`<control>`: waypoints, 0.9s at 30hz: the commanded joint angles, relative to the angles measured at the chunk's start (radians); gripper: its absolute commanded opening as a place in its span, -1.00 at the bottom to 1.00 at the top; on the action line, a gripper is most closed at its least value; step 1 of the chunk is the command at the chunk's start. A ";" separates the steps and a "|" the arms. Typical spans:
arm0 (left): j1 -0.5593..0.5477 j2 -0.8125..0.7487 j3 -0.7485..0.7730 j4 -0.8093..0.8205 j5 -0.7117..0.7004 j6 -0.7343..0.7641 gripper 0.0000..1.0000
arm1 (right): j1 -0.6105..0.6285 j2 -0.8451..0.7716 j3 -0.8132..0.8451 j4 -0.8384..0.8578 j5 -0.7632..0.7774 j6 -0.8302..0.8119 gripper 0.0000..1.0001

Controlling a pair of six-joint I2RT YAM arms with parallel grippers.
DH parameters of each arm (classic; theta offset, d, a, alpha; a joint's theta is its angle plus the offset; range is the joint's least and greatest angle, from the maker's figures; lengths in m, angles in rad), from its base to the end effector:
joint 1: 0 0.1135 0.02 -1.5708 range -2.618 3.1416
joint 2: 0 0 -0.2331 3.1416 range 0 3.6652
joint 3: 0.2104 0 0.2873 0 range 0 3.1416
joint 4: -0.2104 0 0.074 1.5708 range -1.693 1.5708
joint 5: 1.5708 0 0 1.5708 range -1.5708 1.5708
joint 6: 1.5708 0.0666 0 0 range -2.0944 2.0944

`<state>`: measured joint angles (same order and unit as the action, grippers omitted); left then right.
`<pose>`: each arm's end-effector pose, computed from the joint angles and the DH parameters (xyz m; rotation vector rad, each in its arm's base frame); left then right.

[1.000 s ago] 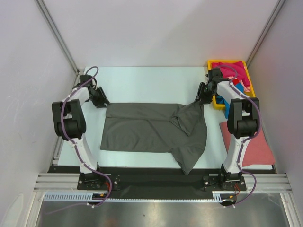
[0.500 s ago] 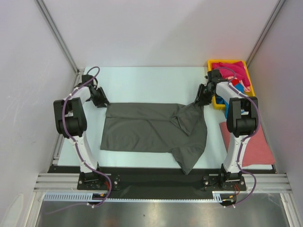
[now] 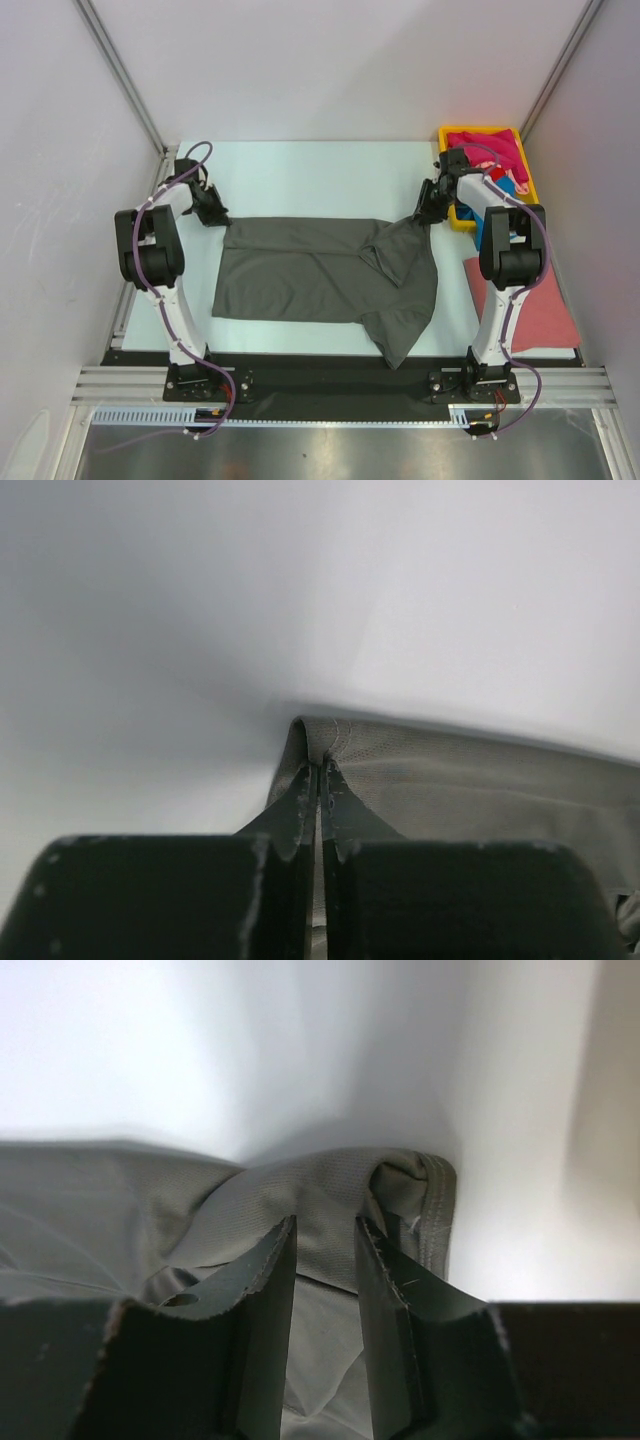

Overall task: Fold and stack the t-shirts
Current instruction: Fold the tshirt

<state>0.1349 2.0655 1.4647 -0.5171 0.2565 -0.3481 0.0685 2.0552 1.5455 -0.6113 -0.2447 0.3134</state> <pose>0.4550 0.0447 0.0849 -0.5657 2.6309 -0.4109 0.4612 0.0478 0.1102 0.2556 2.7013 0.4452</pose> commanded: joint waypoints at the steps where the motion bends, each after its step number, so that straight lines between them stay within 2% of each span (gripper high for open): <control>1: -0.008 -0.008 0.046 0.020 0.023 0.005 -0.96 | -0.009 -0.030 -0.027 -0.007 0.033 -0.007 -0.29; 7: -0.008 -0.008 0.062 0.017 0.035 0.004 -0.97 | -0.009 -0.049 -0.068 0.024 0.036 -0.011 -0.17; 15: -0.006 -0.004 0.066 0.015 0.041 0.006 -0.99 | -0.010 -0.023 -0.010 0.002 0.077 -0.031 -0.11; 20: -0.006 0.001 0.072 0.014 0.049 0.006 -0.99 | -0.013 -0.018 -0.004 0.001 0.052 -0.050 -0.10; 26: -0.006 0.008 0.083 0.009 0.053 0.003 -0.99 | -0.003 0.000 -0.004 0.021 0.013 -0.005 -0.26; 27: -0.008 0.007 0.083 0.008 0.053 0.003 -0.99 | -0.003 -0.003 -0.002 0.028 0.016 -0.002 -0.44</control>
<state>0.1349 2.0716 1.5066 -0.5190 0.2920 -0.3481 0.0624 2.0533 1.5059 -0.6079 -0.2161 0.2939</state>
